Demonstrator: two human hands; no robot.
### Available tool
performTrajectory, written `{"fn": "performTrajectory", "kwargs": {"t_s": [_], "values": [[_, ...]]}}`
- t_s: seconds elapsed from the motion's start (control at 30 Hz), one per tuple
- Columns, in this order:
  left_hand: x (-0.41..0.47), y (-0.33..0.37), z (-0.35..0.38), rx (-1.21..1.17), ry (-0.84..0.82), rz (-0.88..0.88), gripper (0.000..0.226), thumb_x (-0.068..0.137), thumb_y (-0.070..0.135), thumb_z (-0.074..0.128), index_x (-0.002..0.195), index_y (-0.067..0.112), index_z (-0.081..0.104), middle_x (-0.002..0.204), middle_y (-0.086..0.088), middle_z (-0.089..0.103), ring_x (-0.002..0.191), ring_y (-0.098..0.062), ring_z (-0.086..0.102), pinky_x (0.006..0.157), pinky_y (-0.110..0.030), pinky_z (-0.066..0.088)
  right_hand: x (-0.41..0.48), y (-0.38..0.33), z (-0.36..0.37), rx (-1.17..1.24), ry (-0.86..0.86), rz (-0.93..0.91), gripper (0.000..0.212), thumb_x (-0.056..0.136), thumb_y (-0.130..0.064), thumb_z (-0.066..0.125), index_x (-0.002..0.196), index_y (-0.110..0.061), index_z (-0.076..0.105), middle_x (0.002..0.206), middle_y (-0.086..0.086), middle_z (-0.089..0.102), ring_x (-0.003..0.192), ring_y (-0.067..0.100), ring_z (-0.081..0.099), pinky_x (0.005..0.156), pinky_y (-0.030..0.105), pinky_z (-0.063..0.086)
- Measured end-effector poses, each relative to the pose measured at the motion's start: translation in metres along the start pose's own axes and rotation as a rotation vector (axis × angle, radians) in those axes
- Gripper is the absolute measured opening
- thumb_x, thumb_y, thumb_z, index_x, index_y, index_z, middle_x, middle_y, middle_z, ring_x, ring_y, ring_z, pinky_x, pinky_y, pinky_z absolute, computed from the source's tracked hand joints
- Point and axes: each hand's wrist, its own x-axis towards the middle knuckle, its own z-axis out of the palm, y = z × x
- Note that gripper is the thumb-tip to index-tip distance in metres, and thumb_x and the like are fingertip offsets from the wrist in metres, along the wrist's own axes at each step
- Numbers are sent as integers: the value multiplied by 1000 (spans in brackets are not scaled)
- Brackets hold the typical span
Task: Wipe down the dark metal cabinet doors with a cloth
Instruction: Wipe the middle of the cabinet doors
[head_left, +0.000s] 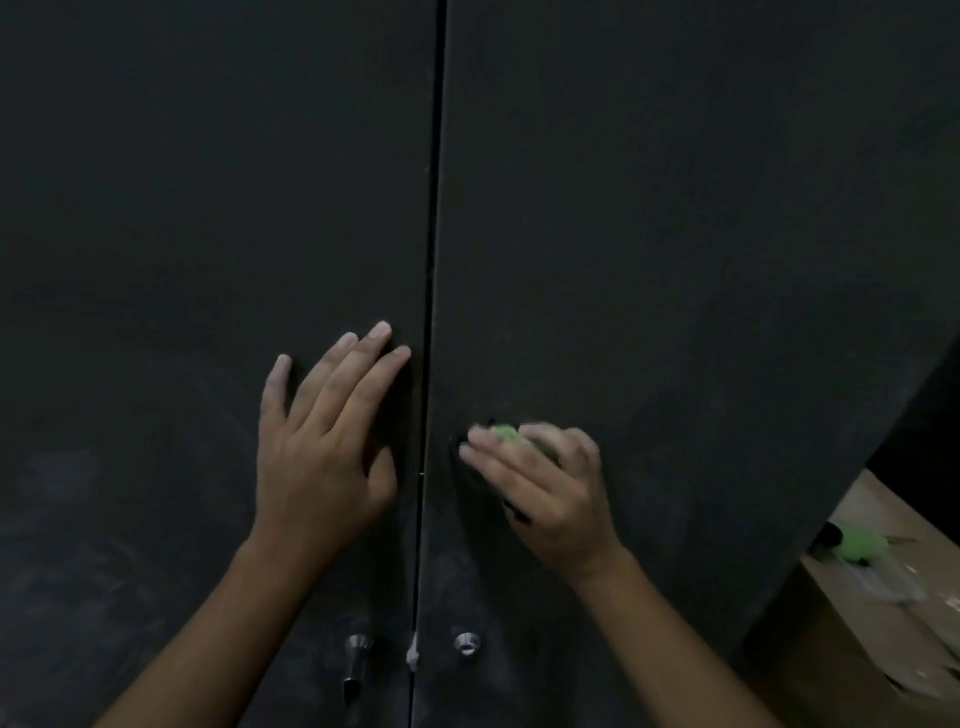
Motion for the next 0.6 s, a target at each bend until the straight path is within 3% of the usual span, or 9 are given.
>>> {"fn": "performTrajectory", "kwargs": {"t_s": [0.1,0.17,0.23,0.3,0.37,0.5,0.6], "values": [[-11,-12,-6,30,-57,19,76,70,12,56,145,18,48,158,2,35,145,-17,32,116,-62,20,-17,5,-6,-20,-88,-81,46,84,-11,78,122,-34,70,135,-23,59,104,14,57,79,38,48],[-18,-23,-10,42,-87,33,79,68,12,58,146,19,47,158,3,34,146,-16,31,116,-63,18,-11,10,-10,-26,-60,-44,41,87,-10,74,121,-32,71,133,-19,62,100,16,63,79,41,49],[-22,-34,-14,47,-107,37,81,66,12,59,146,19,47,158,3,35,145,-14,32,116,-64,16,11,9,-8,6,64,133,41,88,-3,66,122,-25,70,132,-7,64,98,22,68,87,41,47],[-24,-44,-17,42,-115,40,82,65,11,58,146,18,47,157,3,36,144,-13,32,116,-65,15,45,3,-3,7,205,330,43,84,5,65,123,-14,67,131,5,64,102,26,67,96,32,40],[-27,-49,-17,14,-128,44,84,64,12,57,147,19,45,158,4,34,145,-12,30,117,-65,13,77,-9,4,-2,262,401,47,80,3,64,126,-5,62,134,10,60,110,29,63,100,30,36],[-35,-51,-11,-31,-179,60,94,61,14,62,152,18,37,163,2,24,151,-14,19,118,-63,7,96,-52,25,36,122,260,51,86,-21,52,136,-12,57,144,5,54,110,32,61,97,43,42],[-39,-57,-11,-128,-178,79,84,61,11,61,144,14,46,162,0,25,151,-14,20,120,-59,8,73,-79,38,28,-59,81,46,90,-27,55,135,-22,60,144,-5,55,106,28,61,91,45,46]]}}
